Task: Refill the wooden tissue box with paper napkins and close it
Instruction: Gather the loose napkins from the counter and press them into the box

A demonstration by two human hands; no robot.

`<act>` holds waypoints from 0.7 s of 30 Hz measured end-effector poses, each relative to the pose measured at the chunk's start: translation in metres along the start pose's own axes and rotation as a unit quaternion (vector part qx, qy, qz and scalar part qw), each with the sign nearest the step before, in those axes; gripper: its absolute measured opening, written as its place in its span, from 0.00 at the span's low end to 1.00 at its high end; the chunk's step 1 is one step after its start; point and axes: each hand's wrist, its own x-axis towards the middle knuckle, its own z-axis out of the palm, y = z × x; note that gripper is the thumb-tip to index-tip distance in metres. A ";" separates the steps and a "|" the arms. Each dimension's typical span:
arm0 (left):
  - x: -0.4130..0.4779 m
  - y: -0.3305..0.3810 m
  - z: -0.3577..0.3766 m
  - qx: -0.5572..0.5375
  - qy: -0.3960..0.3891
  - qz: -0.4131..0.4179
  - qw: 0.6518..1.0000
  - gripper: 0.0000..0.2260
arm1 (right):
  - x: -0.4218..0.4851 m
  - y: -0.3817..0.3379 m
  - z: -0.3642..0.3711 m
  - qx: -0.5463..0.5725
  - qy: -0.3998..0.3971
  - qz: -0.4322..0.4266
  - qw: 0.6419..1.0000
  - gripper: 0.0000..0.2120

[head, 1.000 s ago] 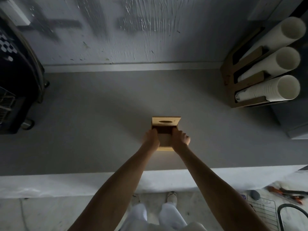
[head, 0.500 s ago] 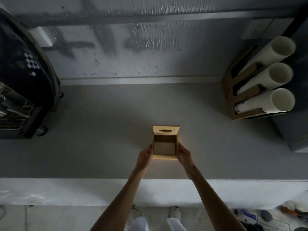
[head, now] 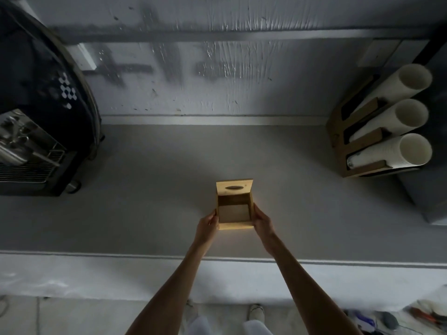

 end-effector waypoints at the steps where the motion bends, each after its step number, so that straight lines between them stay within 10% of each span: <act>1: -0.001 0.003 0.000 0.003 -0.001 0.001 1.000 0.12 | 0.004 0.007 0.000 0.002 0.002 0.011 1.000 0.21; 11: -0.003 0.000 -0.013 -0.024 -0.012 -0.014 1.000 0.13 | -0.010 0.019 0.022 0.050 0.036 0.077 0.995 0.43; 21: -0.005 0.001 -0.027 -0.051 0.010 -0.013 0.999 0.20 | -0.014 0.013 0.038 0.058 0.003 0.092 0.994 0.42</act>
